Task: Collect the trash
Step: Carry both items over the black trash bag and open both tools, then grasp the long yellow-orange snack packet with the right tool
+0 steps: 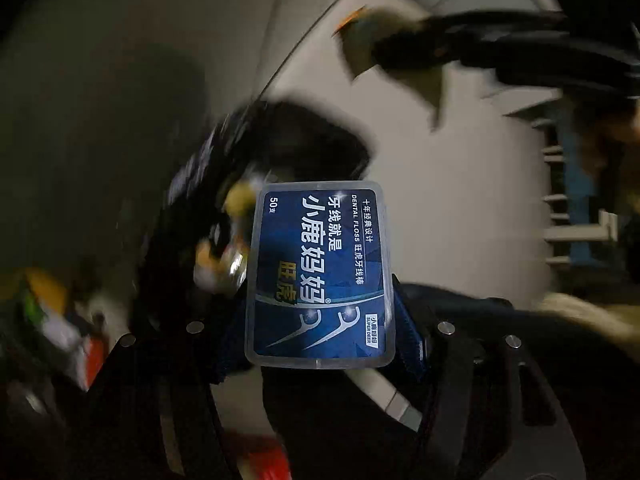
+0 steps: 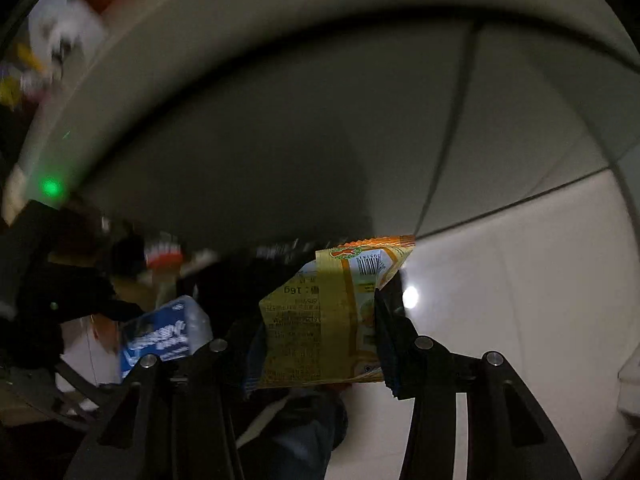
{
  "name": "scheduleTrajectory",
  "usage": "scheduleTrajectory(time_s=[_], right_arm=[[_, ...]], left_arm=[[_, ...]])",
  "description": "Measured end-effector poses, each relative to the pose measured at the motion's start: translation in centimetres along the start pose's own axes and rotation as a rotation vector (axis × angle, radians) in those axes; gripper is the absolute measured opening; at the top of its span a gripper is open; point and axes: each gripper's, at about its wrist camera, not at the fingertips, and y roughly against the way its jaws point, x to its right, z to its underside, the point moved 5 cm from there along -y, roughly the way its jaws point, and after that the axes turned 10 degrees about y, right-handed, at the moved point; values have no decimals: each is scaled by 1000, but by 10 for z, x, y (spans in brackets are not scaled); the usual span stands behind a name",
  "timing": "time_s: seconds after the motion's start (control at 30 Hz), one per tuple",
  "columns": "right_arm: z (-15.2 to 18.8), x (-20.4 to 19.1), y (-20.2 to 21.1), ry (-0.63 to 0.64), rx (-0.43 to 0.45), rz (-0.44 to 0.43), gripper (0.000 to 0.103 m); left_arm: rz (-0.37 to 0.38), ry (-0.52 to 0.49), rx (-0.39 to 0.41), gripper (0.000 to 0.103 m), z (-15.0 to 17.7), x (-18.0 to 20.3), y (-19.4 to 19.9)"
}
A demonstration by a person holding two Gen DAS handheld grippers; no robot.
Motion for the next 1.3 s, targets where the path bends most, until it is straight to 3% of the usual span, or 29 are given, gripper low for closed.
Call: scheduleTrajectory(time_s=[0.13,0.17,0.23,0.27,0.33,0.43,0.6,0.7,0.77,0.93,1.0,1.07,1.2,1.27,1.3], right_arm=[[9,-13,-74,26,-80,-16,47],[11,-14,-93,25,-96,-14,48],[16,-13,-124,23,-147,2,56],[18,-12,-137,17,-180,21,67],[17,-12,-153,8,-210,24,67],[17,-16,-161,4,-227,29,73],[11,-23,-137,28,-211,45,73],[5,-23,-94,10,-153,38,73],[-2,-25,-56,17,-99,34,73],[-45,-41,100,63,174,-63,77],[-80,-52,169,123,340,-79,96],[-115,-53,211,184,466,-51,97],[-189,-29,236,227,542,110,97],[-229,16,228,134,494,234,97],[-244,39,221,47,474,214,92]], left_arm=[[-119,91,-61,62,16,-43,-72],[-159,110,-80,67,17,-55,-89],[-240,149,-126,84,17,-80,-119],[-256,170,-143,86,15,-87,-128],[-300,237,-196,86,16,-107,-148],[-309,280,-212,86,13,-121,-154],[-301,213,-185,88,15,-107,-136],[-257,145,-148,88,19,-86,-103],[-181,90,-97,88,20,-59,-60],[30,-55,147,89,12,11,73],[125,-88,248,92,4,32,131],[183,-84,354,94,-6,47,178],[156,0,537,94,-23,38,246],[101,57,589,94,-25,26,261],[87,80,601,94,-26,21,264]])
